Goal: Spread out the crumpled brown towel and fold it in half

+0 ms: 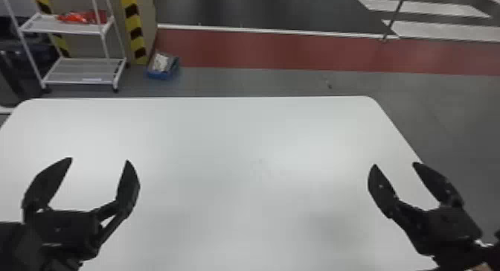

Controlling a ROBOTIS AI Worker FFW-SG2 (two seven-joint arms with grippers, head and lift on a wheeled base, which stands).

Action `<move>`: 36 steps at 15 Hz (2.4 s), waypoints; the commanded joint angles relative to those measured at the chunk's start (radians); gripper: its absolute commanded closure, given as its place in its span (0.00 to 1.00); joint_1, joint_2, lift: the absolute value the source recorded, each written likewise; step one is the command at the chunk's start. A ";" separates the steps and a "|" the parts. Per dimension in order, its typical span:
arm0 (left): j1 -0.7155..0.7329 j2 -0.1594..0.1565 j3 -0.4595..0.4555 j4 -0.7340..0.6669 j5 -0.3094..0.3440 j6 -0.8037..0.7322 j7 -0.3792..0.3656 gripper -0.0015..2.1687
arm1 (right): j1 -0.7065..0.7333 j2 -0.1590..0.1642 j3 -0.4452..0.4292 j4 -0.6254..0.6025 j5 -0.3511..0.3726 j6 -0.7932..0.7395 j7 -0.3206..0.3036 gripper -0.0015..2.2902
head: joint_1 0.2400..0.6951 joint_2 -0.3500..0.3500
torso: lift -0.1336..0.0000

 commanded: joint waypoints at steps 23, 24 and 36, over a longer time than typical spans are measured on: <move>-0.003 0.000 -0.003 -0.002 -0.002 0.001 -0.001 0.03 | -0.002 -0.006 -0.003 0.000 0.000 0.003 -0.003 0.04 | 1.00 0.33 | 0.07; -0.003 0.000 -0.005 -0.002 -0.002 0.001 -0.001 0.03 | 0.000 -0.006 -0.003 0.000 -0.002 0.003 -0.005 0.04 | 1.00 0.32 | 0.07; 0.000 0.000 -0.006 -0.005 -0.005 0.001 -0.001 0.03 | 0.002 -0.007 -0.003 -0.005 -0.002 0.000 -0.006 0.04 | 1.00 0.32 | 0.07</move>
